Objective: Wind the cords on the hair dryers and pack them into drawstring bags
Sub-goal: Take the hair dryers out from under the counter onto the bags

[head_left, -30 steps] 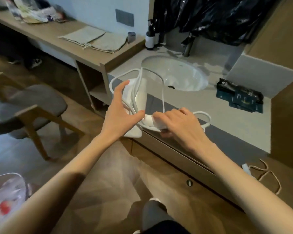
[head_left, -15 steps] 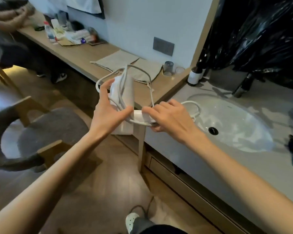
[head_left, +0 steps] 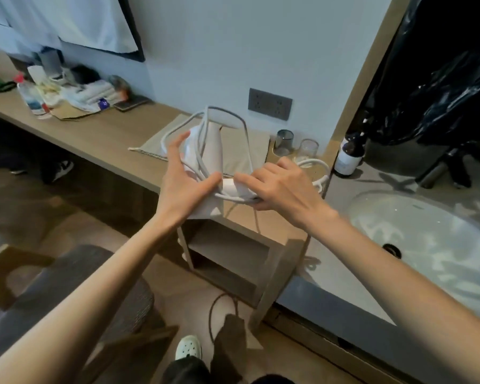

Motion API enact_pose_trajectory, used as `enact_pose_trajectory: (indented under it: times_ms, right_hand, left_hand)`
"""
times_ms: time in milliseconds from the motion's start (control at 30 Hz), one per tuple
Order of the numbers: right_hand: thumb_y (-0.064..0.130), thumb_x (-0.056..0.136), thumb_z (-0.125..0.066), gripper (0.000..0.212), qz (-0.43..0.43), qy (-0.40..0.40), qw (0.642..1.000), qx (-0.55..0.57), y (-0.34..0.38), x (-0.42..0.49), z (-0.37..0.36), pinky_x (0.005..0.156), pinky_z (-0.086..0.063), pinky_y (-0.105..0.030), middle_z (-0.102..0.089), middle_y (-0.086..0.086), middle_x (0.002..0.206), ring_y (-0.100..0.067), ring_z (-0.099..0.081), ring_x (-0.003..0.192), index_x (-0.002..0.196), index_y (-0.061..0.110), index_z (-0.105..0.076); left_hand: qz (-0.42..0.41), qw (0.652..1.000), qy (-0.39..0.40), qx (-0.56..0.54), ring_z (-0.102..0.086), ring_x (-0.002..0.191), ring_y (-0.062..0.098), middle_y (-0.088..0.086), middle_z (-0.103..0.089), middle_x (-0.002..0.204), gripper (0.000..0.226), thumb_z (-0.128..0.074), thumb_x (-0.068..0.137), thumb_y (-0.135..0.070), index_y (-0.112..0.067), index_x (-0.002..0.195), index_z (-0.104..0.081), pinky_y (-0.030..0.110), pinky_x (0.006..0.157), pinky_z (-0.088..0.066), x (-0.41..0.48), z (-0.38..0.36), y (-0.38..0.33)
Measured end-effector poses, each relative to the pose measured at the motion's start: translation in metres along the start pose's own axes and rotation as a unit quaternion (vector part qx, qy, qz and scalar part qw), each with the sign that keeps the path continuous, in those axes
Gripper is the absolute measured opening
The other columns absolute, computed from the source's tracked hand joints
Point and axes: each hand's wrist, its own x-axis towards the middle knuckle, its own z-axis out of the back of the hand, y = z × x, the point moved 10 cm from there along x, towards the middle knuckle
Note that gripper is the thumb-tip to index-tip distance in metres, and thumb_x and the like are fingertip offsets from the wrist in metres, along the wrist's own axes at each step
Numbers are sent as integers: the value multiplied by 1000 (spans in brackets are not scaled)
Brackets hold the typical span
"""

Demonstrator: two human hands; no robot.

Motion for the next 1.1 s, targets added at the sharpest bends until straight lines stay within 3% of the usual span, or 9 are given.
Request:
enact_pose_trajectory:
  times_ms: [100, 167, 233, 333, 433, 667, 867, 1000, 1100]
  right_hand:
    - [25, 75, -75, 44, -36, 20, 999, -2, -16, 32, -32, 62, -42, -32, -67, -9, 83, -27, -62, 69, 116, 15, -62]
    - [27, 72, -79, 46, -67, 36, 997, -13, -28, 46, -52, 62, -42, -31, -67, -8, 84, -26, -62, 69, 113, 17, -62]
    - [29, 71, -79, 47, -93, 50, 994, -27, -41, 56, -72, 61, -41, -31, -67, -7, 84, -26, -62, 70, 113, 17, -62]
    - [25, 75, -72, 40, -128, 64, 989, -41, -63, 65, -104, 60, -40, -33, -67, -7, 84, -27, -62, 71, 113, 17, -60]
    - [24, 82, -45, 32, -167, 85, 981, -53, -86, 70, -141, 59, -38, -32, -66, -5, 80, -25, -60, 68, 114, 20, -49]
    - [23, 76, -72, 51, -242, 130, 961, -19, -132, 74, -247, 60, -35, -34, -65, -5, 81, -27, -58, 70, 118, 21, -45]
    - [34, 74, -74, 56, -245, 193, 950, 19, -152, 73, -326, 62, -37, -34, -66, -5, 85, -26, -61, 75, 122, 21, -49]
    - [46, 75, -71, 59, -217, 223, 950, 4, -151, 71, -367, 66, -27, -34, -64, -1, 82, -22, -60, 73, 123, 22, -46]
    - [44, 72, -75, 53, -198, 211, 957, -15, -146, 74, -379, 65, -35, -32, -63, 0, 76, -20, -58, 67, 117, 22, -58]
  left_hand:
    - [-2, 999, 35, -16, -45, 118, 14, -1, -35, 138, 88, -73, 69, -32, -22, 141, -24, 39, 99, -46, 48, -3, 28]
    - [-11, 998, 60, -15, -47, 110, 10, -3, -37, 133, 87, -72, 68, -31, -21, 141, -25, 31, 94, -46, 77, -12, 40]
    - [-12, 996, 88, -19, -47, 103, 6, -4, -37, 128, 87, -70, 67, -31, -21, 141, -25, 22, 87, -46, 102, -24, 53]
    - [11, 992, 115, -44, -50, 109, 14, -2, -42, 132, 85, -71, 68, -28, -28, 139, -26, 35, 92, -49, 135, -47, 82]
    - [28, 988, 143, -55, -53, 111, 19, 0, -47, 130, 84, -71, 67, -30, -34, 137, -26, 43, 94, -48, 166, -77, 113]
    - [47, 978, 204, -23, -50, 110, 16, -7, -42, 123, 86, -76, 69, -25, -36, 137, -25, 34, 91, -46, 236, -149, 181]
    - [134, 963, 234, -3, -57, 93, 20, 3, -52, 114, 85, -72, 65, -28, -29, 136, -26, 29, 76, -45, 259, -193, 239]
    - [162, 953, 255, 20, -58, 94, 22, 5, -54, 116, 83, -73, 70, -22, -31, 137, -25, 33, 78, -48, 265, -209, 271]
    - [190, 942, 274, 42, -59, 97, 26, 4, -55, 118, 83, -72, 67, -28, -37, 134, -23, 41, 82, -51, 265, -214, 292]
